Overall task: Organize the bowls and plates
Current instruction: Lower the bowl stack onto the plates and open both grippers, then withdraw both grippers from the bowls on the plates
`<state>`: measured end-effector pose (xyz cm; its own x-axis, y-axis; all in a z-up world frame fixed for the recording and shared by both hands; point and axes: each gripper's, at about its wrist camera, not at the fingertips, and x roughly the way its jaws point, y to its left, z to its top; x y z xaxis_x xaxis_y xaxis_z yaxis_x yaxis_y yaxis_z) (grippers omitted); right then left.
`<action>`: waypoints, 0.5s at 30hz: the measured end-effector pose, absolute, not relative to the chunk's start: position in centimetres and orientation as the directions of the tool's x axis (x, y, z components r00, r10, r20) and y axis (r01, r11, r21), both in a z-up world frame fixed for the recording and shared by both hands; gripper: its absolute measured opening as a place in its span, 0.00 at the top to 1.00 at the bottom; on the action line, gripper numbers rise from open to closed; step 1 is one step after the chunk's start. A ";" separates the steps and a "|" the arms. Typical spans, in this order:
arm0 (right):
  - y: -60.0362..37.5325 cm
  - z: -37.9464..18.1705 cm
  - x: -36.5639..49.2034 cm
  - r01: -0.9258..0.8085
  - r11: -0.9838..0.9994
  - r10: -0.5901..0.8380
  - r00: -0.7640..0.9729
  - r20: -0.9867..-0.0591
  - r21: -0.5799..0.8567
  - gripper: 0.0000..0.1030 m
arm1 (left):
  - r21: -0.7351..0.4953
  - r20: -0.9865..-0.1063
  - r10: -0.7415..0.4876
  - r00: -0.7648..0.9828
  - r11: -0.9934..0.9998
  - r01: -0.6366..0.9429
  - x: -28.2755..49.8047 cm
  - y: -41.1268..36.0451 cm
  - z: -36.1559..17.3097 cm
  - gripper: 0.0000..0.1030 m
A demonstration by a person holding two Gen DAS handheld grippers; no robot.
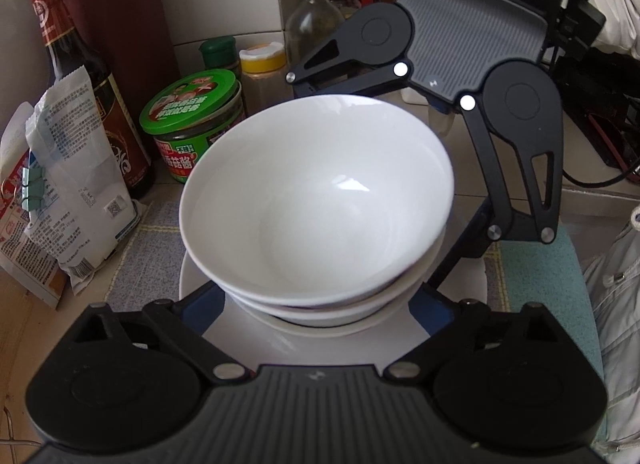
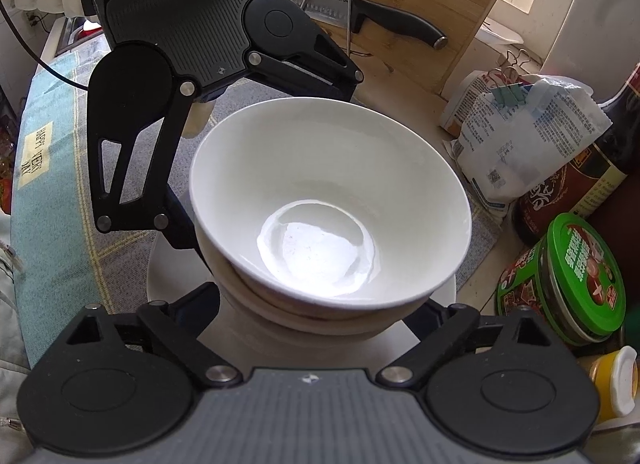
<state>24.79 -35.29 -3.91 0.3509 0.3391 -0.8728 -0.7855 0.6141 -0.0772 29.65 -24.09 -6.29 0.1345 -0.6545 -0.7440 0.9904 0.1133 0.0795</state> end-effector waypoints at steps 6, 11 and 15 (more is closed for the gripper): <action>-35.4 -3.2 24.2 -0.775 0.621 0.324 0.392 -0.861 -0.119 0.00 | 0.142 -0.702 -0.668 0.247 0.208 0.968 27.9 -22.6 -6.0 0.05; -35.8 -2.3 22.9 -0.742 0.648 0.275 0.438 -0.856 -0.171 0.00 | 0.180 -0.594 -0.699 0.399 0.368 0.912 25.6 -20.1 -4.3 0.05; -35.8 -1.2 21.4 -0.629 0.755 0.200 0.490 -0.849 -0.185 0.00 | 0.142 -0.513 -0.694 0.504 0.510 0.848 24.1 -18.3 -3.1 0.04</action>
